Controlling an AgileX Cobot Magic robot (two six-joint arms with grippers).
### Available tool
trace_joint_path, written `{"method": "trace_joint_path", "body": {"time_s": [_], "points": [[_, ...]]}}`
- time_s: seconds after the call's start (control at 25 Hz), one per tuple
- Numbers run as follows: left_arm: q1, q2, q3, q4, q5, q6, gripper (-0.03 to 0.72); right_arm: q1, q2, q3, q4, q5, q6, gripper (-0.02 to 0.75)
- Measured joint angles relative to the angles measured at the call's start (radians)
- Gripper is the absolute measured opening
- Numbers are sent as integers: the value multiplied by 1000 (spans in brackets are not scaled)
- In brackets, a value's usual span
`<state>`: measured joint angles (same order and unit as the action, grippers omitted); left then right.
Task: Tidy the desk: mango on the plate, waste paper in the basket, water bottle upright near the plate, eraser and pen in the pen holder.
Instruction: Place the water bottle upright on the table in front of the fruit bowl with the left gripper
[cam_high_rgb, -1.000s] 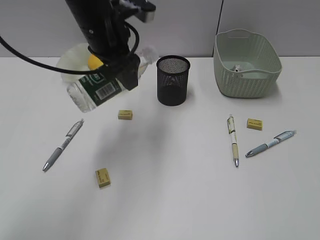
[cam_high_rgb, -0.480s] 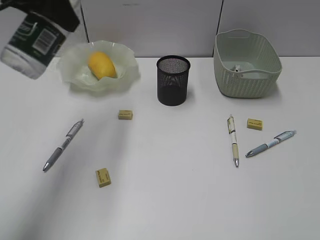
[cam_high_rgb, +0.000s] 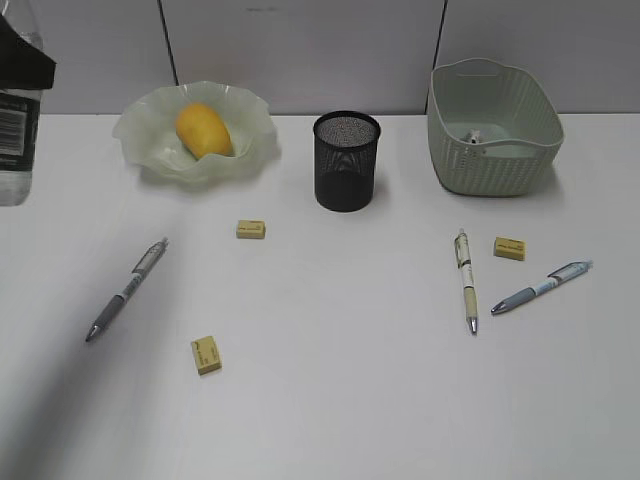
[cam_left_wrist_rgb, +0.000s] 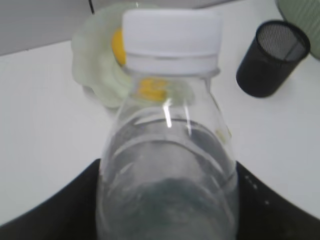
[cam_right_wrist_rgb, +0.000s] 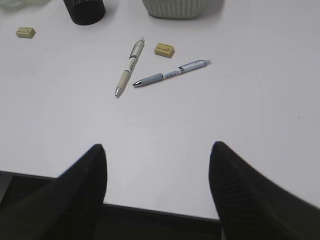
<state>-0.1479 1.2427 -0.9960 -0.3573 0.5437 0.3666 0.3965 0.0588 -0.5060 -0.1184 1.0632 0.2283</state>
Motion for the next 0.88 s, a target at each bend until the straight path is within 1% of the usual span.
{"method": "trace_joint_path", "body": {"time_s": [0.12, 0.2, 0.28, 0.4, 0.6, 0.76, 0.88], "points": [[0, -49, 139, -78, -261, 0, 515, 0, 0, 0, 0, 0, 0, 510], [0, -53, 206, -130, -405, 0, 515, 0, 0, 0, 0, 0, 0, 510], [0, -44, 253, -156, -516, 0, 515, 0, 0, 0, 0, 0, 0, 510], [-1, -5, 276, -171, -653, 0, 515, 0, 0, 0, 0, 0, 0, 510], [-2, 112, 276, -178, -816, -5, 514, 0, 0, 0, 0, 0, 0, 510], [-5, 235, 276, -172, -913, -64, 514, 0, 0, 0, 0, 0, 0, 510], [-28, 314, 276, -172, -1016, -103, 514, 0, 0, 0, 0, 0, 0, 510]]}}
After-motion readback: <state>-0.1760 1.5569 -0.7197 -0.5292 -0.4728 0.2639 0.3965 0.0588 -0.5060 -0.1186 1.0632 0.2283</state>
